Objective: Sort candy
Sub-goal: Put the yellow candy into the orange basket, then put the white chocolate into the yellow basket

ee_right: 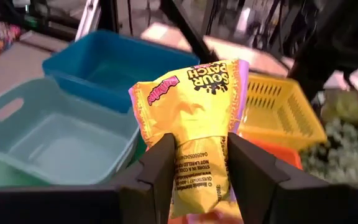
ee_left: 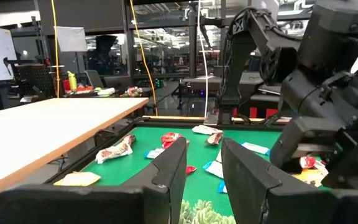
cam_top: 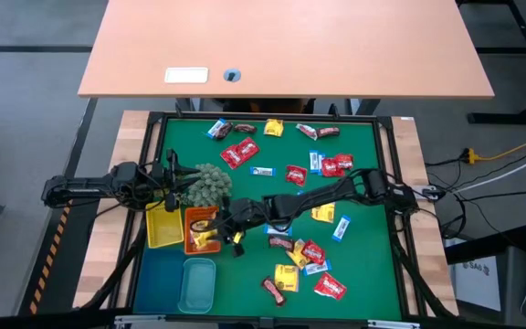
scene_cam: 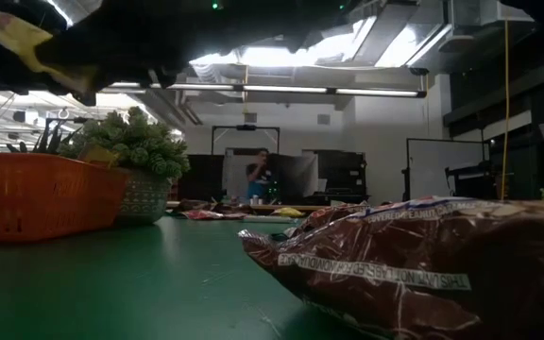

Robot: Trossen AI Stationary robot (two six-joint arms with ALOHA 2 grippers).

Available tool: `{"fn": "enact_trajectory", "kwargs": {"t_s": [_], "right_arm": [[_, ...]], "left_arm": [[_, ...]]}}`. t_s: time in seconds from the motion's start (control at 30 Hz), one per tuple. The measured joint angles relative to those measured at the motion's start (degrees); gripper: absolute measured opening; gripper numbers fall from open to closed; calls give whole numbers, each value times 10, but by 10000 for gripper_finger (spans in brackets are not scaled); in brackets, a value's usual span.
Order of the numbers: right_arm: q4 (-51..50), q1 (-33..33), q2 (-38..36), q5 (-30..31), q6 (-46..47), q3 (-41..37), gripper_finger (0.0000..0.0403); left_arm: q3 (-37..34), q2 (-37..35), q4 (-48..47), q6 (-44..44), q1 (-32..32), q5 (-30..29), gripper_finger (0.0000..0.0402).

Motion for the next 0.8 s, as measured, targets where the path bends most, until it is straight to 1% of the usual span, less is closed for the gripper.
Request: {"fn": "enact_trajectory", "kwargs": {"t_s": [0.2, 0.27, 0.37, 0.53, 0.63, 0.73, 0.8], "right_arm": [[8, 0, 0, 32, -6, 0, 139], [8, 0, 0, 39, -6, 0, 145], [7, 0, 0, 52, -6, 0, 170], [-1, 0, 0, 89, -6, 0, 231], [-6, 0, 0, 103, -5, 0, 261], [-35, 0, -10, 98, -5, 0, 279], [-94, 0, -27, 95, -5, 0, 285]], "left_arm": [[0, 0, 0, 0, 0, 0, 96], [0, 0, 0, 0, 0, 0, 96], [0, 0, 0, 0, 0, 0, 96], [0, 0, 0, 0, 0, 0, 96], [0, 0, 0, 0, 0, 0, 96], [0, 0, 0, 0, 0, 0, 96], [0, 0, 0, 0, 0, 0, 96]]}}
